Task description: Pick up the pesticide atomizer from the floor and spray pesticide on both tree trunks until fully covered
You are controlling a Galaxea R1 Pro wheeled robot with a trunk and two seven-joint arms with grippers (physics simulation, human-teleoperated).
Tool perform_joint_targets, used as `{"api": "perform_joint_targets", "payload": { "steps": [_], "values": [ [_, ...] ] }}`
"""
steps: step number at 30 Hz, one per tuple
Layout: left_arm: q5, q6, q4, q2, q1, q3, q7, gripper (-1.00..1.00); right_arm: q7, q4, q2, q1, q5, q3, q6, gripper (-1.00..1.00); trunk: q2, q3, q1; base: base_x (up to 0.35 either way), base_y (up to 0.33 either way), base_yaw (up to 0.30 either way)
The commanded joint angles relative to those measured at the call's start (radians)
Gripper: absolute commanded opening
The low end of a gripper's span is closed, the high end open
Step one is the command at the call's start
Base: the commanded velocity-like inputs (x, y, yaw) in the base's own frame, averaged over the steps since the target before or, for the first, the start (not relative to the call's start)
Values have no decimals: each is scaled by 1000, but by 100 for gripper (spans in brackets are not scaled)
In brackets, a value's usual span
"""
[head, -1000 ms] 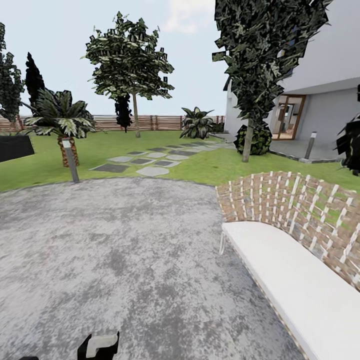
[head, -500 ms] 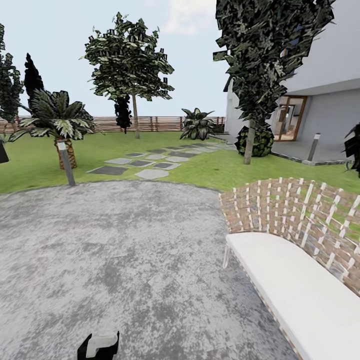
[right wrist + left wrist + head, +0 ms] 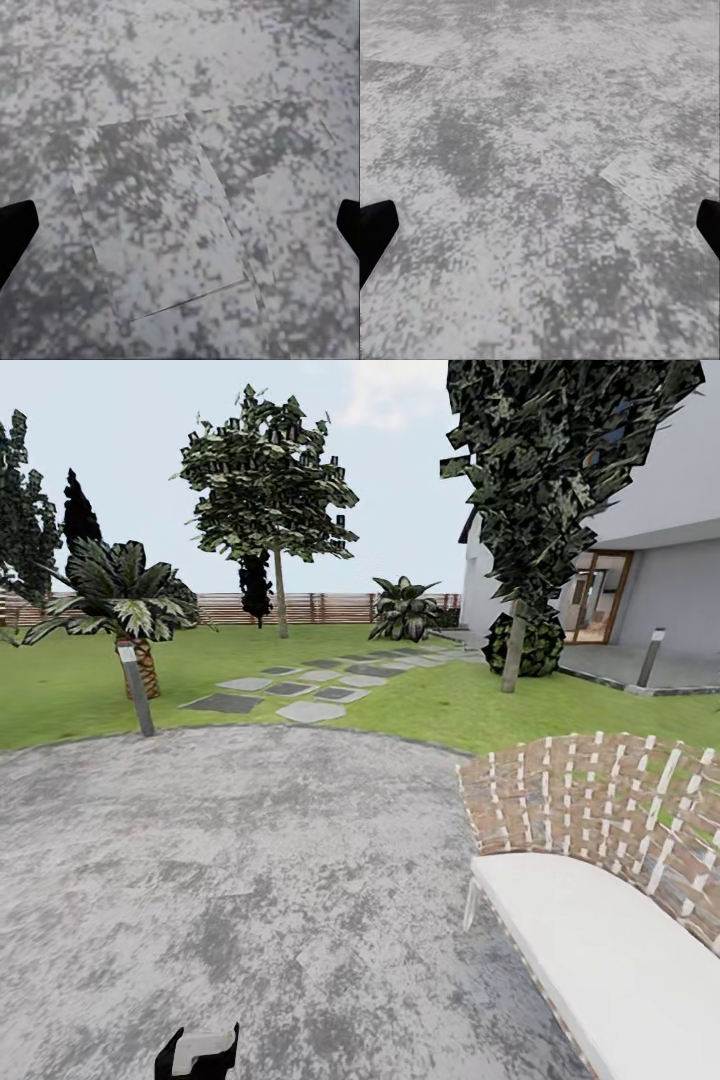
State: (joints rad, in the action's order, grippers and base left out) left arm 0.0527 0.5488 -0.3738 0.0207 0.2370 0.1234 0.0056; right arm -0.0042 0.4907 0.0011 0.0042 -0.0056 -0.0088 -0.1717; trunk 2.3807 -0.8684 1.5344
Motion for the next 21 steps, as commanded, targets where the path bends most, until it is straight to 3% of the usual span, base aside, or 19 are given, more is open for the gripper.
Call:
{"api": "perform_joint_targets", "payload": {
  "steps": [1, 12, 21],
  "values": [
    [6, 3, 1, -1, 1, 4, 1, 100, 0, 1, 0, 0, -1, -1, -2, 100, 0, -1, 0, 331, 0, 209],
    [6, 3, 1, 0, 1, 4, 1, 100, 0, 1, -1, 0, -1, -1, -2, 100, 0, -1, 0, 331, 8, 59],
    [6, 3, 1, -1, 1, 4, 1, 100, 0, 2, -1, 0, 0, -1, -2, 100, 0, -1, 0, 321, 120, 240]
  ]
}}
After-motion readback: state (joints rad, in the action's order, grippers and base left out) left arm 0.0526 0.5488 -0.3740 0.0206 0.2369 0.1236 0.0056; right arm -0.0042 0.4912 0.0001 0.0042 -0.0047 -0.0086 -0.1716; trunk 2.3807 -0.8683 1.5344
